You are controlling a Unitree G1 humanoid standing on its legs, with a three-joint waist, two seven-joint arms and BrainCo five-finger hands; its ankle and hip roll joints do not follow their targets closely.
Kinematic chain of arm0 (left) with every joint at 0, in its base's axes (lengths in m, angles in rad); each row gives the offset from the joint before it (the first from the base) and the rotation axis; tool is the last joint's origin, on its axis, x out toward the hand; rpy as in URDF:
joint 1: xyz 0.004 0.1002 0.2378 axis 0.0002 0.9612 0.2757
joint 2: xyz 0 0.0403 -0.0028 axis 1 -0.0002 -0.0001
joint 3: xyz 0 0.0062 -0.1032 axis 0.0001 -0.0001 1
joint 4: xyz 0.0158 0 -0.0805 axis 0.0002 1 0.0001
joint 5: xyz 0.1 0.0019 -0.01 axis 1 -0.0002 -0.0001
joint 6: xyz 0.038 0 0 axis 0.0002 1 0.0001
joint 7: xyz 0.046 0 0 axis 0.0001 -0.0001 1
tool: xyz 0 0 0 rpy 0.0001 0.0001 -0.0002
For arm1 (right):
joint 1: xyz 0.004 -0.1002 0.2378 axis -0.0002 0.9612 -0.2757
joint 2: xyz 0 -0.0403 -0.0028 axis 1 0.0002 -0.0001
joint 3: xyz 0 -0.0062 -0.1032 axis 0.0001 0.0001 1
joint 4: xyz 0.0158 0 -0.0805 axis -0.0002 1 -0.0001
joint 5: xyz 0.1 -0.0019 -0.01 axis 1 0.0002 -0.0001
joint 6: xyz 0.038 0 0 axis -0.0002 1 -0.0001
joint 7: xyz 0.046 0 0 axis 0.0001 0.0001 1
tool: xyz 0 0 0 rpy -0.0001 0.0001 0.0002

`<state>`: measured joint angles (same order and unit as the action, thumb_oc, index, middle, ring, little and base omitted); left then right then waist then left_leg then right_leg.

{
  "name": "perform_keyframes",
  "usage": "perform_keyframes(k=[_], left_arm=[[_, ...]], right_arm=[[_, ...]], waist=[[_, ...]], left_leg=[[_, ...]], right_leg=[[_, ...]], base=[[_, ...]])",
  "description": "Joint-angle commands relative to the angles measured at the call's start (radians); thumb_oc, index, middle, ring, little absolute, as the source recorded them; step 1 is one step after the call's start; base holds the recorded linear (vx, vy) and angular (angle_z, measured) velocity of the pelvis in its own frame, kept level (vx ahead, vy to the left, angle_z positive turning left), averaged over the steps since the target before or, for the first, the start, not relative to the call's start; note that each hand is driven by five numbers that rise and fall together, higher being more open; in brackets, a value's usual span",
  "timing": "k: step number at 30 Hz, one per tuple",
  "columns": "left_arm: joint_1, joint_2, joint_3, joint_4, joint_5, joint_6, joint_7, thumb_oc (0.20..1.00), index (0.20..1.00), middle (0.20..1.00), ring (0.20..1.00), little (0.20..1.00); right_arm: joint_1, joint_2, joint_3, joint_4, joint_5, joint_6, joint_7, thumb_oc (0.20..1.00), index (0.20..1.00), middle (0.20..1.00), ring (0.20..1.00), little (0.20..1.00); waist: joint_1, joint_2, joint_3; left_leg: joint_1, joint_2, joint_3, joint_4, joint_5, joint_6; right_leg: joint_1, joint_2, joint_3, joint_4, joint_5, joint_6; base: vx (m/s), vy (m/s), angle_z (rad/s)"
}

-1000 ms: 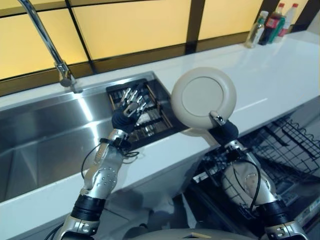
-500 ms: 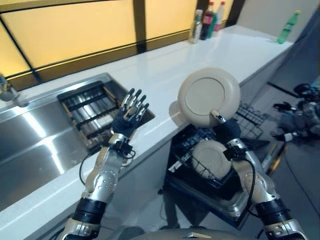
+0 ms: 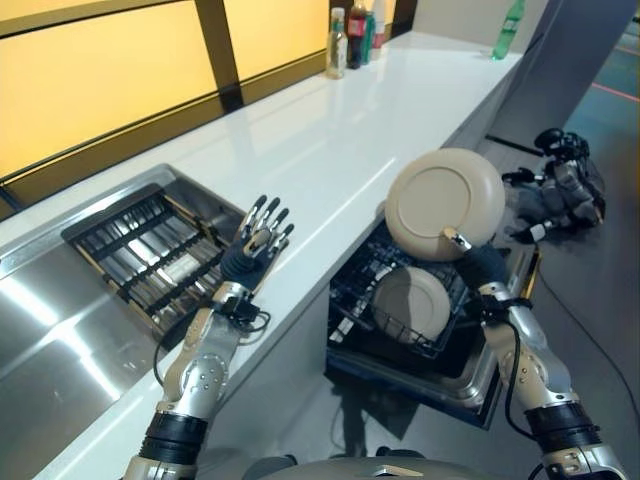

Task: Pick up plates and place into dishwasher.

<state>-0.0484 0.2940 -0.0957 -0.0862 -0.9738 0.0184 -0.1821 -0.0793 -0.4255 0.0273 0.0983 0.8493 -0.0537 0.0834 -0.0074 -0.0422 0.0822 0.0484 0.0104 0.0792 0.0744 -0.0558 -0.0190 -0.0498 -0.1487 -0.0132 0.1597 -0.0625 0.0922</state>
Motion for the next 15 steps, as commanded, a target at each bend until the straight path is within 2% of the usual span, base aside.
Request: perform_keyframes(k=[1, 3, 5, 9, 11, 12, 15], left_arm=[[-0.003, 0.028, 0.031, -0.035, 0.003, -0.014, -0.046, 1.0, 1.0, 1.0, 1.0, 1.0], [0.007, 0.035, 0.041, -0.034, 0.001, -0.006, -0.056, 1.0, 1.0, 1.0, 1.0, 1.0], [0.008, 0.042, 0.031, -0.048, 0.036, 0.01, -0.082, 1.0, 1.0, 1.0, 1.0, 1.0], [0.035, 0.061, -0.019, -0.08, 0.078, 0.029, -0.193, 1.0, 1.0, 1.0, 1.0, 1.0], [0.042, 0.079, -0.081, -0.089, 0.112, 0.036, -0.303, 1.0, 1.0, 1.0, 1.0, 1.0], [0.044, 0.088, -0.116, -0.099, 0.113, 0.036, -0.326, 1.0, 1.0, 1.0, 1.0, 1.0], [0.04, 0.102, -0.224, -0.108, 0.05, 0.085, -0.422, 1.0, 1.0, 1.0, 1.0, 1.0]], right_arm=[[-0.081, -0.003, -0.094, 0.021, 0.101, -0.048, -0.029, 0.2, 0.2, 0.2, 0.2, 0.2], [-0.089, 0.031, -0.114, 0.034, 0.18, -0.045, -0.074, 0.2, 0.2, 0.2, 0.2, 0.2], [-0.097, 0.062, -0.111, 0.036, 0.195, -0.09, -0.135, 0.2, 0.2, 0.2, 0.2, 0.2], [-0.081, 0.113, -0.107, 0.041, 0.269, -0.159, -0.186, 0.2, 0.2, 0.2, 0.2, 0.2], [-0.088, 0.138, -0.097, 0.08, 0.281, -0.191, -0.203, 0.2, 0.2, 0.2, 0.2, 0.2], [-0.09, 0.145, -0.084, 0.09, 0.28, -0.203, -0.216, 0.2, 0.2, 0.2, 0.2, 0.2], [-0.107, 0.147, -0.051, 0.142, 0.27, -0.226, -0.234, 0.2, 0.2, 0.2, 0.2, 0.2]], waist=[[0.009, -0.008, -0.009], [0.018, -0.003, -0.009], [0.033, -0.002, -0.013], [0.047, 0.004, -0.026], [0.046, 0.011, -0.032], [0.044, 0.016, -0.035], [0.031, 0.029, -0.039]], left_leg=[[-0.055, 0.004, -0.021, 0.028, -0.02, 0.044], [-0.054, 0.036, -0.022, 0.022, -0.008, 0.034], [-0.059, 0.049, -0.033, 0.023, 0.002, 0.026], [-0.064, 0.06, -0.043, 0.018, 0.012, 0.018], [-0.054, 0.063, -0.041, 0.003, 0.018, 0.014], [-0.048, 0.064, -0.039, -0.005, 0.02, 0.013], [-0.032, 0.071, -0.019, -0.027, 0.027, 0.01]], right_leg=[[-0.003, -0.067, -0.037, -0.013, 0.129, 0.032], [0.013, -0.048, -0.046, -0.037, 0.101, 0.037], [0.032, -0.038, -0.066, -0.051, 0.092, 0.034], [0.055, -0.03, -0.094, -0.072, 0.079, 0.034], [0.07, -0.032, -0.1, -0.089, 0.079, 0.036], [0.074, -0.032, -0.1, -0.096, 0.08, 0.038], [0.079, -0.04, -0.101, -0.106, 0.087, 0.046]], base=[[0.06, -0.232, -0.34], [0.06, -0.218, -0.33], [0.08, -0.201, -0.06], [0.06, -0.111, 0.13], [0.06, -0.051, 0.12], [0.05, -0.033, 0.07], [0.03, -0.014, 0.02]])
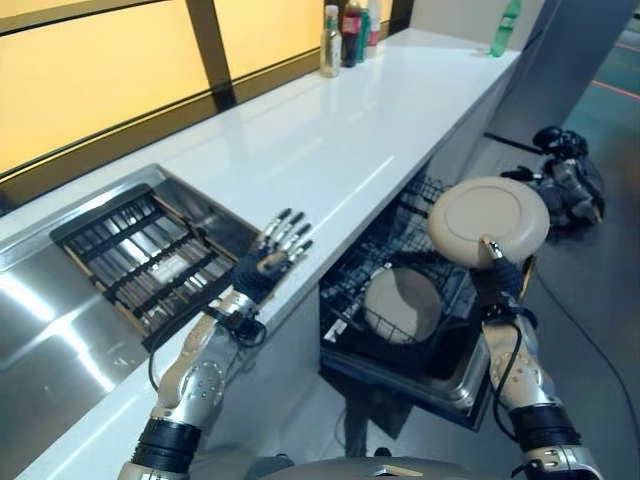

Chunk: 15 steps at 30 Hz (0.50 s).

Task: Pick up plates and place into dishwasher.

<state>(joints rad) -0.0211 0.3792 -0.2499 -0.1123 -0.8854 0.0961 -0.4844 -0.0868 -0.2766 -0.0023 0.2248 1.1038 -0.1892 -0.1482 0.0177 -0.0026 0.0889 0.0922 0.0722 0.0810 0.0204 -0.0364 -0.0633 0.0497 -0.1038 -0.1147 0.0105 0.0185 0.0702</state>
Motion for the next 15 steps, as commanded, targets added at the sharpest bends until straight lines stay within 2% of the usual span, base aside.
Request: perform_keyframes(k=[1, 5, 7, 11, 15], left_arm=[[0.009, 0.015, -0.116, -0.076, -0.082, 0.036, -0.153, 1.0, 1.0, 1.0, 1.0, 1.0], [0.004, 0.0, -0.268, -0.008, -0.145, 0.034, -0.186, 1.0, 1.0, 1.0, 1.0, 1.0], [0.012, -0.003, -0.309, 0.038, -0.149, 0.016, -0.185, 1.0, 1.0, 1.0, 1.0, 1.0], [0.049, -0.013, -0.329, 0.143, -0.188, 0.006, -0.238, 1.0, 1.0, 1.0, 1.0, 1.0], [0.059, -0.027, -0.336, 0.166, -0.198, -0.034, -0.272, 1.0, 1.0, 1.0, 1.0, 1.0]], right_arm=[[-0.107, 0.0, -0.01, 0.042, 0.013, -0.093, -0.001, 0.2, 0.2, 0.2, 0.2, 0.2], [-0.165, -0.019, 0.026, 0.119, 0.014, -0.06, 0.013, 0.2, 0.2, 0.2, 0.2, 0.2], [-0.184, -0.024, 0.038, 0.135, 0.016, -0.05, 0.014, 0.2, 0.2, 0.2, 0.2, 0.2], [-0.181, -0.021, 0.041, 0.151, 0.02, -0.048, 0.035, 0.2, 0.2, 0.2, 0.2, 0.2], [-0.188, -0.009, 0.042, 0.168, 0.012, -0.048, 0.038, 0.2, 0.2, 0.2, 0.2, 0.2]], waist=[[0.0, -0.006, -0.046], [-0.025, 0.003, -0.046], [-0.035, 0.005, -0.044], [-0.048, 0.006, -0.038], [-0.051, 0.004, -0.039]], left_leg=[[-0.071, 0.012, -0.013, 0.022, 0.008, 0.052], [-0.057, 0.017, 0.012, 0.018, 0.002, 0.05], [-0.058, 0.018, 0.022, 0.027, -0.004, 0.05], [-0.061, 0.024, 0.041, 0.036, -0.006, 0.051], [-0.06, 0.028, 0.05, 0.033, -0.005, 0.049]], right_leg=[[-0.02, -0.088, 0.002, 0.042, 0.006, 0.071], [-0.021, -0.096, 0.018, 0.043, 0.007, 0.079], [-0.025, -0.097, 0.032, 0.048, 0.004, 0.08], [-0.033, -0.101, 0.052, 0.055, 0.006, 0.085], [-0.03, -0.099, 0.061, 0.043, 0.013, 0.087]], base=[[0.03, -0.009, -0.07], [0.03, -0.006, -0.15], [0.01, -0.003, -0.12], [-0.01, 0.01, -0.14], [0.0, 0.009, -0.03]])
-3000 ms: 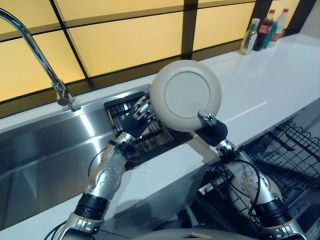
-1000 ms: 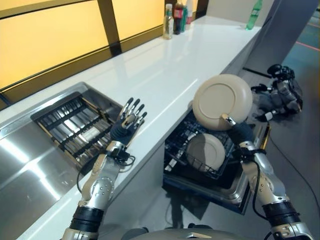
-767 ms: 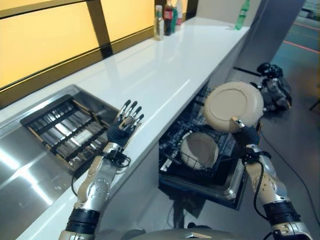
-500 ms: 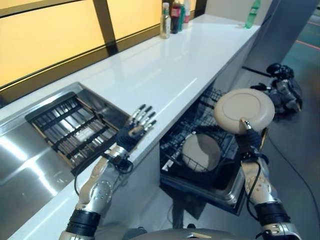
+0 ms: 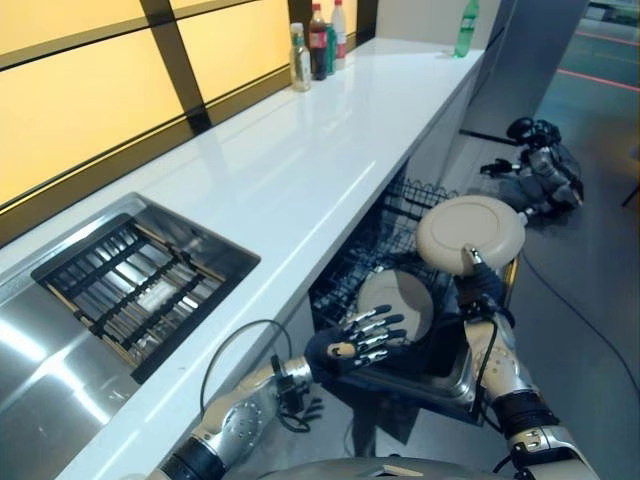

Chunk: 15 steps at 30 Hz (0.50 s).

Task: Pick up plates and place into dishwasher.

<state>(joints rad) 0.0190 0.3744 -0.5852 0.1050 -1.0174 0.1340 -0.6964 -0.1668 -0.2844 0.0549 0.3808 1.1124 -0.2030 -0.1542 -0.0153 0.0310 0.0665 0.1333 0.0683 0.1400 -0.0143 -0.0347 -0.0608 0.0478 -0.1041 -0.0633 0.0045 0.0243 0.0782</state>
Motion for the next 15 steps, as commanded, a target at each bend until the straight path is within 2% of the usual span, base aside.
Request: perform_keyframes(k=[1, 3, 5, 8, 10, 15], left_arm=[[0.016, -0.03, -0.005, -0.05, -0.072, -0.078, -0.054, 1.0, 1.0, 1.0, 1.0, 1.0], [0.003, -0.044, -0.013, -0.031, -0.054, -0.096, -0.04, 1.0, 1.0, 1.0, 1.0, 1.0], [-0.005, -0.061, -0.03, 0.005, -0.041, -0.104, 0.015, 1.0, 1.0, 1.0, 1.0, 1.0], [0.01, -0.067, -0.024, 0.121, 0.067, -0.109, 0.07, 1.0, 1.0, 1.0, 1.0, 1.0], [0.041, -0.061, -0.011, 0.219, 0.16, -0.107, 0.044, 1.0, 1.0, 1.0, 1.0, 1.0], [0.106, -0.07, 0.06, 0.476, 0.258, -0.102, 0.015, 1.0, 1.0, 1.0, 1.0, 1.0]], right_arm=[[-0.109, 0.002, -0.016, 0.018, 0.005, -0.037, 0.049, 0.2, 0.2, 0.2, 0.2, 0.2], [-0.115, 0.005, -0.017, 0.027, 0.001, -0.037, 0.047, 0.2, 0.2, 0.2, 0.2, 0.2], [-0.116, 0.002, -0.017, 0.04, -0.016, -0.03, 0.042, 0.2, 0.2, 0.2, 0.2, 0.2], [-0.125, -0.017, -0.02, 0.061, -0.047, -0.007, 0.034, 0.2, 0.2, 0.2, 0.2, 0.2], [-0.127, -0.03, -0.032, 0.078, -0.054, 0.01, 0.04, 0.2, 0.2, 0.2, 0.2, 0.2], [-0.125, -0.056, -0.053, 0.113, -0.1, 0.029, 0.058, 0.2, 0.2, 0.2, 0.2, 0.2]], waist=[[-0.018, -0.031, -0.018], [-0.022, -0.036, -0.021], [-0.029, -0.041, -0.024], [-0.034, -0.048, -0.027], [-0.031, -0.05, -0.025], [-0.021, -0.05, -0.016]], left_leg=[[-0.099, 0.032, -0.007, 0.064, -0.007, 0.046], [-0.1, 0.033, -0.001, 0.062, -0.008, 0.046], [-0.101, 0.035, 0.003, 0.063, -0.011, 0.047], [-0.104, 0.035, 0.008, 0.071, -0.018, 0.05], [-0.112, 0.034, 0.004, 0.083, -0.022, 0.053], [-0.136, 0.039, -0.005, 0.112, -0.026, 0.055]], right_leg=[[-0.028, -0.099, 0.01, 0.045, 0.011, 0.08], [-0.034, -0.101, 0.014, 0.046, 0.016, 0.082], [-0.041, -0.101, 0.019, 0.047, 0.02, 0.082], [-0.046, -0.101, 0.029, 0.048, 0.021, 0.083], [-0.05, -0.1, 0.037, 0.051, 0.022, 0.081], [-0.056, -0.093, 0.045, 0.061, 0.016, 0.079]], base=[[0.0, 0.0, 0.0], [0.01, 0.003, -0.04], [0.02, -0.01, -0.09], [0.05, -0.036, -0.14], [0.05, -0.054, -0.05], [0.05, -0.076, -0.01]])
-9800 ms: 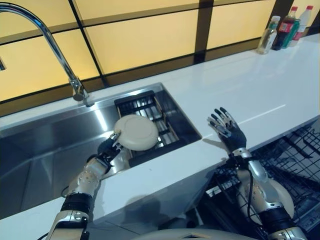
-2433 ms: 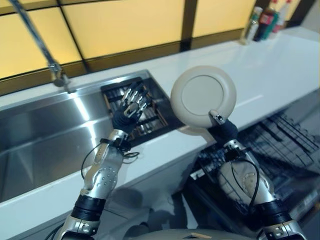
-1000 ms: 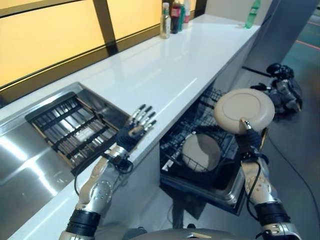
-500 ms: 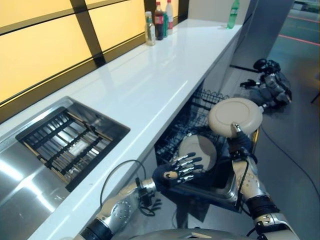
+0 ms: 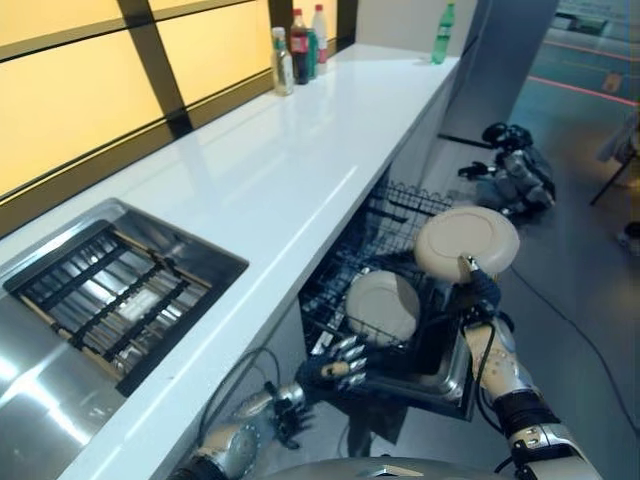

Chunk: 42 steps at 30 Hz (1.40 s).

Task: Pick up plates and place into dishwasher.

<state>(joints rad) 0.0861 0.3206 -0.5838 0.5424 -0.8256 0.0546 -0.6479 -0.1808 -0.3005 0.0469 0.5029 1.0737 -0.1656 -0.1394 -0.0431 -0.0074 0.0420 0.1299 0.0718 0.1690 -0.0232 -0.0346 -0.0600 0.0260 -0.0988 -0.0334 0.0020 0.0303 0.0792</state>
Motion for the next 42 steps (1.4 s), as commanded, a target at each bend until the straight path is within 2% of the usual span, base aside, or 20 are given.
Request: perform_keyframes(k=[1, 4, 6, 7, 11, 13, 15, 16, 20, 26, 33, 42], left_arm=[[0.043, -0.019, 0.069, 0.062, 0.087, -0.023, -0.029, 1.0, 1.0, 1.0, 1.0, 1.0], [0.063, -0.02, 0.132, 0.196, 0.236, -0.053, -0.004, 1.0, 1.0, 1.0, 1.0, 1.0], [0.071, -0.014, 0.151, 0.23, 0.296, -0.061, 0.046, 1.0, 1.0, 1.0, 1.0, 1.0], [0.076, -0.01, 0.172, 0.28, 0.342, -0.084, 0.072, 1.0, 1.0, 1.0, 1.0, 1.0], [0.064, -0.005, 0.248, 0.406, 0.408, -0.118, 0.133, 1.0, 1.0, 1.0, 1.0, 1.0], [0.063, 0.004, 0.266, 0.456, 0.456, -0.164, 0.165, 1.0, 1.0, 1.0, 1.0, 1.0], [0.064, 0.012, 0.28, 0.478, 0.484, -0.182, 0.179, 1.0, 1.0, 1.0, 1.0, 1.0], [0.065, 0.016, 0.289, 0.498, 0.5, -0.2, 0.191, 1.0, 1.0, 1.0, 1.0, 1.0], [0.084, 0.025, 0.303, 0.498, 0.54, -0.219, 0.178, 1.0, 1.0, 1.0, 1.0, 1.0], [0.069, 0.056, 0.287, 0.447, 0.519, -0.208, 0.139, 1.0, 1.0, 1.0, 1.0, 1.0], [0.038, 0.101, 0.272, 0.362, 0.461, -0.178, 0.127, 1.0, 1.0, 1.0, 1.0, 1.0], [0.052, 0.14, 0.281, 0.257, 0.429, -0.154, 0.119, 1.0, 1.0, 1.0, 1.0, 1.0]], right_arm=[[-0.11, -0.041, -0.046, -0.01, -0.068, -0.009, 0.041, 0.2, 0.2, 0.2, 0.2, 0.2], [-0.109, -0.056, -0.067, -0.012, -0.097, 0.004, 0.051, 0.2, 0.2, 0.2, 0.2, 0.2], [-0.106, -0.068, -0.076, -0.01, -0.119, 0.018, 0.069, 0.2, 0.2, 0.2, 0.2, 0.2], [-0.101, -0.081, -0.086, -0.007, -0.138, 0.026, 0.076, 0.2, 0.2, 0.2, 0.2, 0.2], [-0.109, -0.126, -0.095, 0.018, -0.215, 0.043, 0.068, 0.2, 0.2, 0.2, 0.2, 0.2], [-0.13, -0.173, -0.11, 0.072, -0.269, 0.045, 0.073, 0.2, 0.2, 0.2, 0.2, 0.2], [-0.148, -0.209, -0.109, 0.104, -0.318, 0.056, 0.07, 0.2, 0.2, 0.2, 0.2, 0.2], [-0.165, -0.246, -0.111, 0.14, -0.362, 0.078, 0.08, 0.2, 0.2, 0.2, 0.2, 0.2], [-0.204, -0.319, -0.098, 0.221, -0.427, 0.115, 0.113, 0.2, 0.2, 0.2, 0.2, 0.2], [-0.298, -0.413, -0.062, 0.295, -0.439, 0.084, 0.191, 0.2, 0.2, 0.2, 0.2, 0.2], [-0.415, -0.5, -0.001, 0.285, -0.462, -0.017, 0.244, 0.2, 0.2, 0.2, 0.2, 0.2], [-0.486, -0.58, 0.123, 0.309, -0.606, -0.039, 0.346, 0.2, 0.2, 0.2, 0.2, 0.2]], waist=[[0.008, -0.012, 0.01], [0.017, -0.017, 0.012], [0.022, -0.015, 0.015], [0.027, -0.013, 0.019], [0.04, -0.01, 0.036], [0.05, -0.006, 0.05], [0.055, -0.001, 0.062], [0.06, 0.001, 0.072], [0.078, 0.009, 0.087], [0.105, 0.023, 0.128], [0.123, 0.036, 0.19], [0.145, 0.034, 0.213]], left_leg=[[-0.134, 0.036, -0.035, 0.123, -0.026, 0.053], [-0.149, 0.046, -0.043, 0.128, -0.017, 0.046], [-0.156, 0.049, -0.05, 0.129, -0.012, 0.042], [-0.165, 0.051, -0.057, 0.134, -0.008, 0.038], [-0.198, 0.056, -0.075, 0.157, 0.0, 0.028], [-0.226, 0.061, -0.093, 0.181, 0.002, 0.019], [-0.243, 0.068, -0.102, 0.196, 0.005, 0.011], [-0.255, 0.072, -0.111, 0.209, 0.007, 0.003], [-0.278, 0.078, -0.126, 0.222, 0.015, -0.012], [-0.335, 0.087, -0.151, 0.244, 0.033, -0.03], [-0.422, 0.102, -0.184, 0.275, 0.061, -0.046], [-0.459, 0.115, -0.216, 0.282, 0.091, -0.057]], right_leg=[[-0.032, -0.097, 0.015, 0.063, 0.008, 0.078], [-0.027, -0.092, 0.011, 0.057, 0.005, 0.077], [-0.026, -0.091, 0.007, 0.059, 0.001, 0.075], [-0.025, -0.092, 0.002, 0.061, -0.002, 0.075], [-0.03, -0.095, -0.017, 0.069, -0.011, 0.07], [-0.039, -0.092, -0.024, 0.084, -0.018, 0.063], [-0.045, -0.087, -0.027, 0.093, -0.024, 0.057], [-0.043, -0.085, -0.029, 0.096, -0.028, 0.051], [-0.037, -0.084, -0.042, 0.091, -0.034, 0.044], [-0.046, -0.089, -0.07, 0.096, -0.04, 0.036], [-0.101, -0.082, -0.088, 0.12, -0.045, 0.023], [-0.118, -0.064, -0.098, 0.138, -0.057, 0.011]], base=[[0.07, -0.097, 0.0], [0.07, -0.129, 0.01], [0.05, -0.096, 0.03], [0.04, -0.095, 0.04], [0.01, -0.098, 0.04], [-0.01, -0.092, 0.07], [0.0, -0.072, 0.21], [0.02, -0.055, 0.17], [0.03, -0.038, 0.11], [-0.03, -0.033, 0.08], [-0.09, -0.047, 0.09], [0.0, -0.034, 0.06]])
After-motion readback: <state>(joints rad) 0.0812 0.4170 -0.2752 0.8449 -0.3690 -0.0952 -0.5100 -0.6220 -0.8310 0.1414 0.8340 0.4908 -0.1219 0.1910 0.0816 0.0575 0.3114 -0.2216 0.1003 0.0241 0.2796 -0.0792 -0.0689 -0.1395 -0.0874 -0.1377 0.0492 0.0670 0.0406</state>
